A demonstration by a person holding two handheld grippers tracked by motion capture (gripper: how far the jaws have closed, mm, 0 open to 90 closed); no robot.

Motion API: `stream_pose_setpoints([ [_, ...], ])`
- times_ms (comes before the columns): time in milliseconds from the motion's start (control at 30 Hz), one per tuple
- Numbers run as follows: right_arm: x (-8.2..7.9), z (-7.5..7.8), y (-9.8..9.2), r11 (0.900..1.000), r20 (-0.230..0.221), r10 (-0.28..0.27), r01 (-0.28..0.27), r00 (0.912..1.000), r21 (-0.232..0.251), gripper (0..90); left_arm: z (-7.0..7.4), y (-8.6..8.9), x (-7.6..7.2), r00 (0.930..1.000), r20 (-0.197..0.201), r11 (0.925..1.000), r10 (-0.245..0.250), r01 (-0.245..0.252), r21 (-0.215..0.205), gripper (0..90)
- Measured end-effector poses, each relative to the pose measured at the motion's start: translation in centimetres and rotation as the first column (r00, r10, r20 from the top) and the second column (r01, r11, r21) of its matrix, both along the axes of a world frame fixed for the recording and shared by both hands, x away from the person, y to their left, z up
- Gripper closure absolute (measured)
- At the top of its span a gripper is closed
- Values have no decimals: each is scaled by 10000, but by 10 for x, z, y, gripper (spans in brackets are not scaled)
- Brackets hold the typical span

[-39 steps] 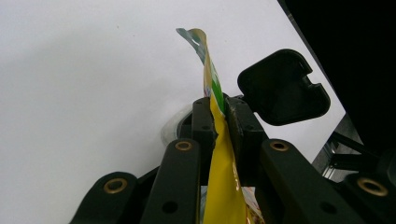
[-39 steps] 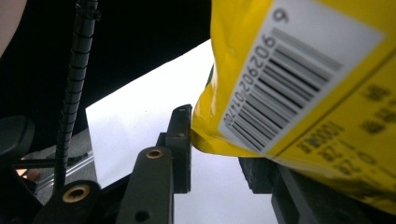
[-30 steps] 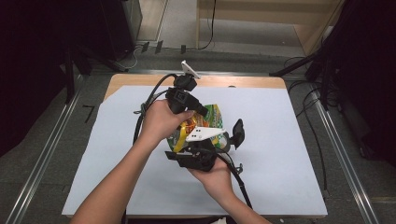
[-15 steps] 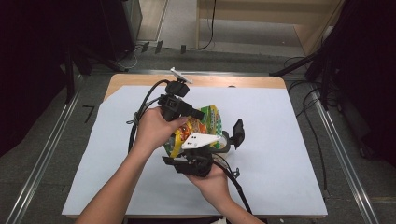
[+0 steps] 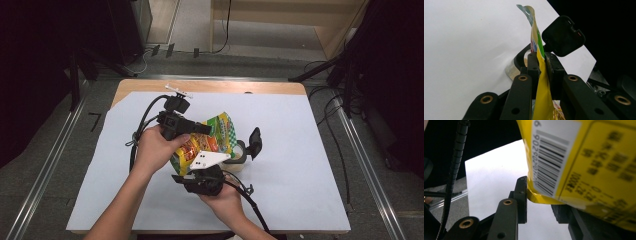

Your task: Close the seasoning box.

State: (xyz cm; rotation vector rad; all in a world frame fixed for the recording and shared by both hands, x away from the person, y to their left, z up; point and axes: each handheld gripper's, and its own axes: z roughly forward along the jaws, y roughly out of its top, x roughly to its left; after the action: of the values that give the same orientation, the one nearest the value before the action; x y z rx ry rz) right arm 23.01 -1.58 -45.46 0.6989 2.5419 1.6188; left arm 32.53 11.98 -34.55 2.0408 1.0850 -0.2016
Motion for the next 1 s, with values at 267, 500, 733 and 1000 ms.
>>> stream_pose_setpoints([
  [267, 0, -5, 2, 9999, 151, 135, -134, 9998, -83, 694, -5, 8, -1, 9999, -148, 9997, -74, 71, -234, 835],
  [500, -1, -7, 3, 9998, 121, 179, -178, 9998, -78, 682, -7, 8, -3, 9997, -219, 9997, -132, 127, -207, 835],
  [733, -2, -8, 3, 9996, 187, 224, -220, 9996, -193, 680, -13, 12, -2, 9991, -375, 9997, -189, 183, -157, 821],
  [1000, -2, -10, 1, 9991, 194, 338, -334, 9992, -246, 681, -16, 15, -2, 9983, -414, 9991, -411, 409, -63, 822],
])
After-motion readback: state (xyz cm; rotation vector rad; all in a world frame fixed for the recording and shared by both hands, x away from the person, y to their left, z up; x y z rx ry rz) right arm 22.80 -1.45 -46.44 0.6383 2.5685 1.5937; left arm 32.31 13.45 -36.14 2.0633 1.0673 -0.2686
